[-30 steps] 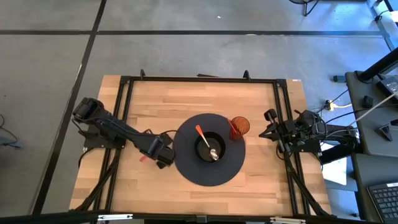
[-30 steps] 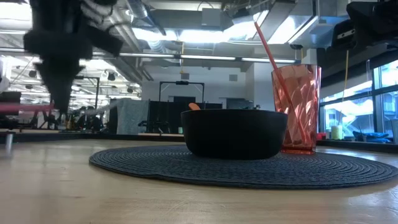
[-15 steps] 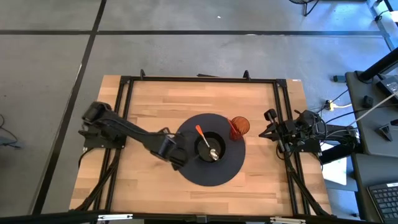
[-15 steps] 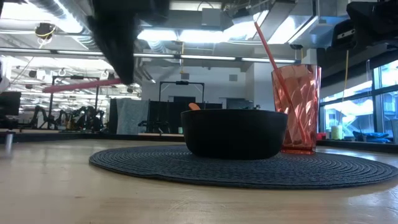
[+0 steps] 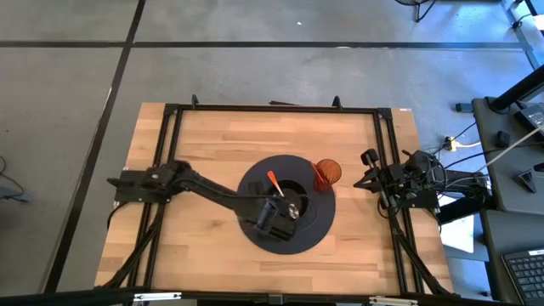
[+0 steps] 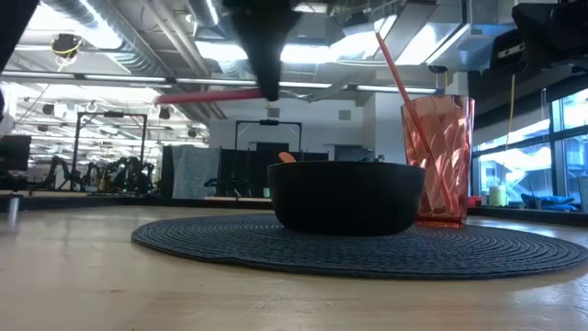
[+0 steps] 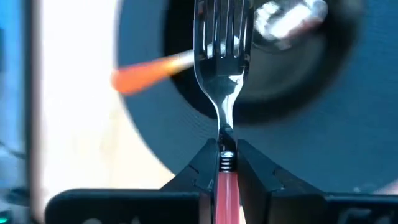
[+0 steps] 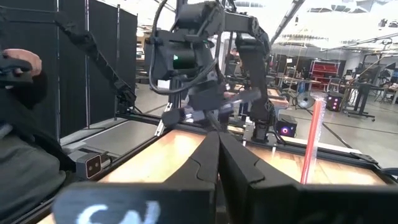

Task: Pick & Place Utensil
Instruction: Put the pink fork into the black bowl on the black mat

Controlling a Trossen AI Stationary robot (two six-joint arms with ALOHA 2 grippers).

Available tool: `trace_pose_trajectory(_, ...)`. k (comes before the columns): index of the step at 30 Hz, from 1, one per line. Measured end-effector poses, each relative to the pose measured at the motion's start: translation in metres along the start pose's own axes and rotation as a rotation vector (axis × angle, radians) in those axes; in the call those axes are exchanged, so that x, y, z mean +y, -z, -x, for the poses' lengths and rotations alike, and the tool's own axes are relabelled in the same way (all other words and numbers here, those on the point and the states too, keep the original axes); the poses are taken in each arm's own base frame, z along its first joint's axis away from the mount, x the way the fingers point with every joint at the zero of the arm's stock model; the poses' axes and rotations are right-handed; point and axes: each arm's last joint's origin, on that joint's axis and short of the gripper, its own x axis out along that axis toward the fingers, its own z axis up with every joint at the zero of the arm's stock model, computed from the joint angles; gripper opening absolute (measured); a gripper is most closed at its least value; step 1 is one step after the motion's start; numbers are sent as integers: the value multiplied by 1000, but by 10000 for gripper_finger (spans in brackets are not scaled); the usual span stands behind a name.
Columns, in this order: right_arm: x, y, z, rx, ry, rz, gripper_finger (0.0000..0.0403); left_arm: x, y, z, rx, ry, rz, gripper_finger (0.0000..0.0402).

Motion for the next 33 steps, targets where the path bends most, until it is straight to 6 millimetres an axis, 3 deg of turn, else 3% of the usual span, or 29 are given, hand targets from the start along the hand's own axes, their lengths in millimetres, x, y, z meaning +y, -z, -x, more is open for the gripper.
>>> trace_pose_trajectory(7, 0, 0, 0, 0, -1, 0, 10, -7, -23, -20, 9, -120, -176, 30)
trace_pose_trajectory(16, 0, 1, 0, 12, -3, -3, 10, -16, -28, -51, 53, -208, -351, 30)
trace_pose_trajectory(25, 0, 1, 0, 14, -1, -4, 10, -20, -29, -55, 25, -302, -457, 30)
trace_pose_trajectory(33, 0, 1, 0, 15, -1, -3, 10, -21, -30, -48, -42, -634, -730, 30)
